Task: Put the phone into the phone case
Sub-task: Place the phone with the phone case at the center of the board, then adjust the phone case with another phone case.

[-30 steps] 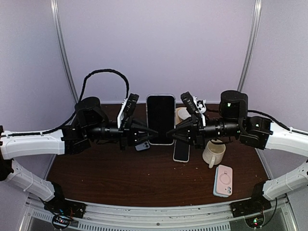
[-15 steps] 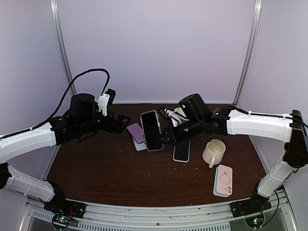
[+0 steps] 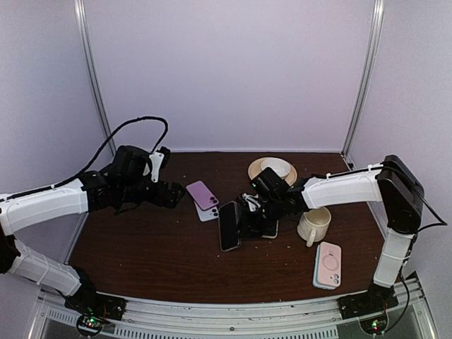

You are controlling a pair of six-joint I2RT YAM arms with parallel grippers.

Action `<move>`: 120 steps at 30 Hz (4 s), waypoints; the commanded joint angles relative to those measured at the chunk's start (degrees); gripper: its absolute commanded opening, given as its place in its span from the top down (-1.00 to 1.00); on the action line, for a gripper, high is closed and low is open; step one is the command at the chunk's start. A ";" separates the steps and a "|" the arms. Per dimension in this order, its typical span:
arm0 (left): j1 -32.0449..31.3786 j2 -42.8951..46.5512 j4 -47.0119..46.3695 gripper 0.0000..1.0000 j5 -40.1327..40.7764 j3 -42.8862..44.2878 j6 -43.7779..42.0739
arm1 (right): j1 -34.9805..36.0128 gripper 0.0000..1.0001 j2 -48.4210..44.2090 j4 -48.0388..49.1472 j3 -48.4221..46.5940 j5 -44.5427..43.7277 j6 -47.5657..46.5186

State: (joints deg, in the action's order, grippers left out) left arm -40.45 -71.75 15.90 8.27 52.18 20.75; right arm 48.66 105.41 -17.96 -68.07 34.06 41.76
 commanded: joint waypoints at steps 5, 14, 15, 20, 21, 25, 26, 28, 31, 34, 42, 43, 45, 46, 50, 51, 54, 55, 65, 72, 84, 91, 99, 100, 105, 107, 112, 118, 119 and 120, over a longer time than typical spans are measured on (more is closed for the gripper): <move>0.38 -1.92 -0.25 -0.95 -0.82 1.34 1.21 | -7.23 1.00 4.63 -1.95 -7.07 3.09 -2.84; 0.54 -1.87 -0.28 -0.95 -0.03 0.88 0.43 | -10.81 1.00 7.98 2.91 -4.66 4.55 0.29; 0.54 -1.95 -0.26 -0.95 -0.16 0.97 0.47 | -10.93 0.97 8.94 3.00 -4.99 5.61 0.23; 0.54 -2.08 -0.26 -0.95 -0.63 1.04 0.56 | -11.22 0.63 11.36 -2.82 -7.86 3.25 -2.73; 0.54 -2.02 -0.18 -0.95 -0.51 0.95 0.52 | -11.27 0.52 11.30 -4.15 -8.30 2.01 -3.20; 0.70 -1.60 -0.08 -0.95 -0.21 0.56 0.43 | -11.23 0.28 9.60 -7.04 -8.87 -2.41 -4.02; 0.72 -1.58 -0.08 -0.95 -0.19 0.48 0.43 | -11.22 0.23 9.30 -7.43 -8.95 -3.01 -4.28; 0.81 -1.77 -0.17 -0.95 -0.26 0.46 0.50 | -11.22 0.16 9.30 -9.07 -10.01 -3.44 -5.18; 0.89 -2.22 -0.04 -0.95 -0.43 0.63 0.52 | -11.09 0.07 8.94 -11.54 -11.49 -3.71 -6.36; 1.18 -3.10 0.08 -0.95 -0.85 0.89 0.80 | -10.92 -0.04 6.75 -16.50 -14.35 -7.57 -8.75; 5.45 -11.12 0.17 -0.95 -8.12 6.92 4.89 | -8.75 -0.55 2.48 -27.63 -24.15 -21.63 -14.97; 6.14 -12.75 0.26 -0.95 -9.92 8.15 5.51 | -8.68 -0.80 2.09 -26.91 -24.30 -22.77 -15.25; 7.70 -16.01 0.02 -0.95 -12.37 10.59 7.09 | -8.59 -0.99 2.81 -27.37 -26.21 -24.77 -16.06; 8.59 -17.79 -0.10 -0.95 -13.33 11.78 8.27 | -8.48 -0.99 3.75 -28.57 -27.66 -25.40 -16.62; 12.75 -25.79 -1.57 -0.95 -17.88 17.30 11.88 | -7.65 -0.99 5.83 -30.25 -30.83 -26.65 -17.90; 13.63 -28.19 -1.50 -0.95 -19.34 19.04 12.41 | -7.58 -0.99 5.87 -29.77 -30.74 -26.29 -18.01; 16.13 -34.87 0.06 -0.95 -23.84 24.70 14.91 | -7.37 -0.99 4.94 -31.44 -30.93 -27.78 -18.34; 16.60 -36.30 0.50 -0.95 -24.53 25.70 15.53 | -7.36 -0.99 3.88 -32.43 -30.64 -29.00 -18.31; 16.80 -40.99 -1.61 -0.95 -22.75 25.53 14.94 | -5.12 -0.81 -15.30 -51.40 -18.44 -33.55 -13.43; 16.80 -40.48 -2.18 -0.95 -23.69 24.18 16.08 | -2.83 -0.24 -29.74 -57.31 4.09 -40.77 2.38; 15.02 -35.01 -1.08 -0.95 -23.18 21.28 14.61 | -3.05 -0.32 -27.34 -40.46 20.15 -36.29 7.65; 14.11 -34.60 -1.10 -0.95 -23.25 21.47 14.15 | -3.13 -0.32 -26.29 -36.73 24.50 -35.60 9.16; 13.94 -34.48 -0.97 -0.95 -23.23 21.55 13.97 | -3.14 -0.12 -24.58 -35.35 27.49 -35.10 9.75; 13.92 -34.51 -0.96 -0.95 -23.29 21.56 13.96 | -3.12 -0.07 -24.69 -35.49 27.47 -35.24 9.79; 13.90 -34.51 -0.97 -0.95 -23.38 21.39 13.96 | -3.09 0.07 -24.97 -37.65 26.47 -36.16 9.66; 13.90 -34.51 -0.96 -0.95 -23.45 21.42 13.96 | -3.14 0.17 -25.03 -38.29 26.41 -36.37 9.66; 13.90 -34.55 -1.12 -0.95 -23.70 21.51 13.88 | -3.14 0.54 -26.00 -40.33 25.86 -37.02 9.36; 13.90 -34.18 -1.16 -0.95 -24.24 21.73 13.64 | -3.14 1.00 -27.79 -43.83 23.96 -38.38 8.84; 13.90 -34.04 -1.18 -0.95 -24.20 21.73 13.57 | -3.14 1.00 -28.13 -44.29 23.75 -38.35 8.74; 13.90 -33.87 -1.14 -0.95 -24.19 21.73 13.46 | -3.13 1.00 -28.53 -44.77 23.51 -38.45 8.64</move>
State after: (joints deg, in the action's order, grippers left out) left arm -26.26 -107.96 16.16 -15.29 73.71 35.42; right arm 45.63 78.28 -57.14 -43.99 -2.85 50.98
